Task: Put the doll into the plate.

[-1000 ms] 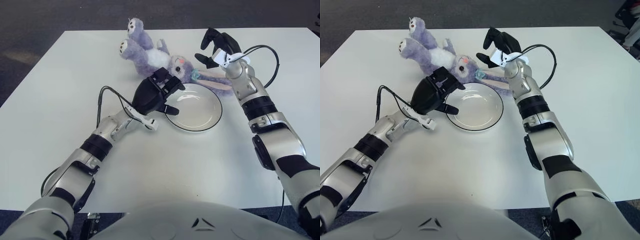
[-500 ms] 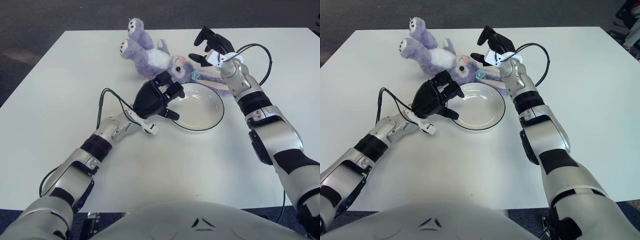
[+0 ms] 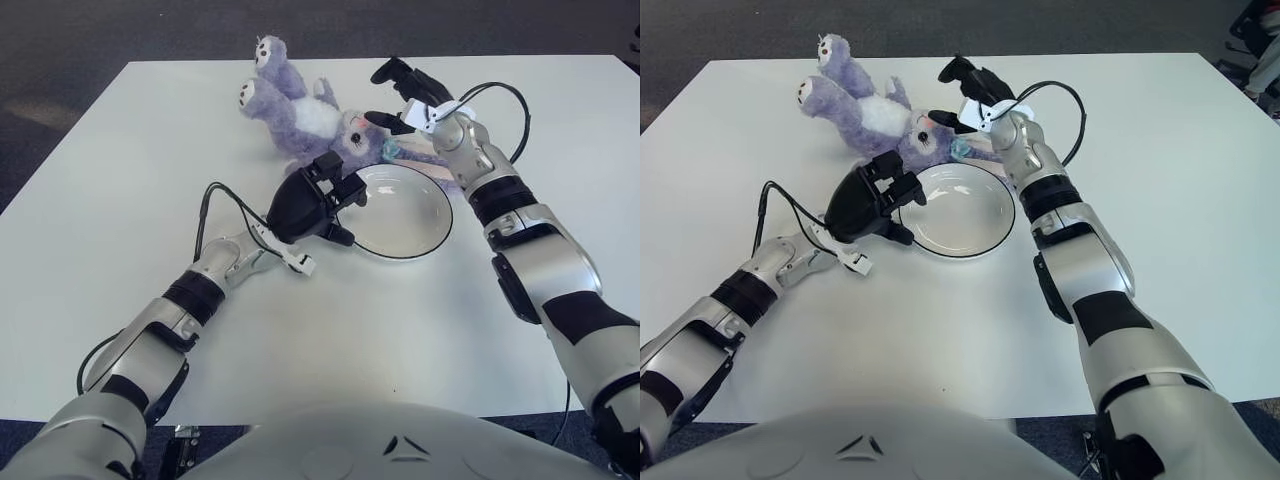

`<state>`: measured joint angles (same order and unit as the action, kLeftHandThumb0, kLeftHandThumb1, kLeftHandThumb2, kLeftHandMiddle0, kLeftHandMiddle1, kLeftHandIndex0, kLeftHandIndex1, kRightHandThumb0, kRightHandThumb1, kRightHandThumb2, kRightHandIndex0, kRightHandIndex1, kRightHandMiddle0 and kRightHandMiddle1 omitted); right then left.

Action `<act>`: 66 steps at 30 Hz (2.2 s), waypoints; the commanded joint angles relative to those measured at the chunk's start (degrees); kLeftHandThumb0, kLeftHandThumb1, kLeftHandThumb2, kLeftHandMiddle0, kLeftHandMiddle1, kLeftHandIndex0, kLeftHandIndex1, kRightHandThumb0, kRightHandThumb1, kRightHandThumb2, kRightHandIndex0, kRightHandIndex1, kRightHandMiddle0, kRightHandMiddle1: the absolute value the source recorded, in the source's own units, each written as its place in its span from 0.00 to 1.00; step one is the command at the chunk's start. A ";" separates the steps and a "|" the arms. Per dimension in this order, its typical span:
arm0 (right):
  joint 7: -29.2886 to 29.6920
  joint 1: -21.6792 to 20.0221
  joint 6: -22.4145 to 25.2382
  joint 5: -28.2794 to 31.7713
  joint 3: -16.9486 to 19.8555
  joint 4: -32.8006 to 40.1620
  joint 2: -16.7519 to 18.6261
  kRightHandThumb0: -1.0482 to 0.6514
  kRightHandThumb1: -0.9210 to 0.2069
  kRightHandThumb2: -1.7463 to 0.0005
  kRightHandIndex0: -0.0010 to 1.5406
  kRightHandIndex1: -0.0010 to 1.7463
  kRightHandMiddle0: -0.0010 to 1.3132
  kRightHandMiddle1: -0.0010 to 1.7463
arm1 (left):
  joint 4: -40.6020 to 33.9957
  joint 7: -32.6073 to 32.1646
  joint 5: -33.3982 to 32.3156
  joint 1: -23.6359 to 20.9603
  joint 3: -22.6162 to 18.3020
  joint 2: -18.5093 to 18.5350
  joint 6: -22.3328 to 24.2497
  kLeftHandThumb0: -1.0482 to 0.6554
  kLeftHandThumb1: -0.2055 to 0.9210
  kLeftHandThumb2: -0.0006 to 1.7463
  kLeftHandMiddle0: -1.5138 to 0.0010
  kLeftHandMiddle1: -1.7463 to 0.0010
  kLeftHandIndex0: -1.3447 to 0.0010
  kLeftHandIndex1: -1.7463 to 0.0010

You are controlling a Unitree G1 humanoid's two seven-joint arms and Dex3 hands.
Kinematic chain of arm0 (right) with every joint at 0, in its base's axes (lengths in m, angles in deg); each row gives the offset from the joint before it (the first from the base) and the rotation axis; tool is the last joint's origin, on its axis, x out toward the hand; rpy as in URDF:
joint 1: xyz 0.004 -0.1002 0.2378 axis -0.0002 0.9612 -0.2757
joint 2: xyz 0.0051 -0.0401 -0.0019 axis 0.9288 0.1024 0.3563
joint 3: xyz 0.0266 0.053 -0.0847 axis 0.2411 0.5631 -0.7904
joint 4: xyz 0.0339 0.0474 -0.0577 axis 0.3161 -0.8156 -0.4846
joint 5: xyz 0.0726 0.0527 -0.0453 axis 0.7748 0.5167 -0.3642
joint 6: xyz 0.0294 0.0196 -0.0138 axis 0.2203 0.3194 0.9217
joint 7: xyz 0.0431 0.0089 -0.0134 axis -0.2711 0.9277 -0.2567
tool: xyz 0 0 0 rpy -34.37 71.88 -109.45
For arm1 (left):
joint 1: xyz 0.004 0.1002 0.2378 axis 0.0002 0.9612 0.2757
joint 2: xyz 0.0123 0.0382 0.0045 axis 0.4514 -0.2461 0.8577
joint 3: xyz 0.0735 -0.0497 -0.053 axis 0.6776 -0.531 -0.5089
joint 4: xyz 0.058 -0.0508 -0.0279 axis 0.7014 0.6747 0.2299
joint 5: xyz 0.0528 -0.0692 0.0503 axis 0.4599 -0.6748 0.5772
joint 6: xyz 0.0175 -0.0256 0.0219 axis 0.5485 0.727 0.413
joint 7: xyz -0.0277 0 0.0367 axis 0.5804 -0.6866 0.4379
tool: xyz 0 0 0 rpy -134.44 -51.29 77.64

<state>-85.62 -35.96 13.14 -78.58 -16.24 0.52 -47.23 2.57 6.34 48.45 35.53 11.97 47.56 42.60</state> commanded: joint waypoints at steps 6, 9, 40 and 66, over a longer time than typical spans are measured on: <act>-4.30 -2.30 -1.94 0.73 -0.99 -3.38 1.51 0.02 0.00 0.70 0.00 0.23 0.00 0.42 | 0.83 -1.12 1.20 -0.25 1.04 0.34 0.49 0.37 0.68 0.58 0.54 0.00 0.68 0.00; -4.82 -2.47 -2.23 0.55 -1.15 -3.67 1.69 0.02 0.00 0.68 0.00 0.15 0.00 0.38 | 1.11 -1.29 1.21 -0.30 1.18 0.29 0.45 0.37 0.67 0.58 0.52 0.00 0.68 0.00; -8.20 -3.41 0.58 -0.63 -4.34 -6.24 5.81 0.01 0.00 0.63 0.00 0.00 0.00 0.26 | 5.76 -3.85 1.03 -1.80 3.32 -0.94 -0.01 0.37 0.64 0.62 0.40 0.00 0.65 0.00; -5.65 -3.62 1.15 -1.99 -6.94 -10.37 6.36 0.01 0.00 0.60 0.00 0.00 0.00 0.28 | 8.97 9.58 -8.96 -0.01 -1.88 5.94 -6.40 0.33 0.47 0.75 0.21 0.00 0.55 0.00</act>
<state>-91.58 -39.06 13.66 -79.39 -22.62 -9.35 -40.66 11.01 12.80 38.80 33.06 10.24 51.70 34.52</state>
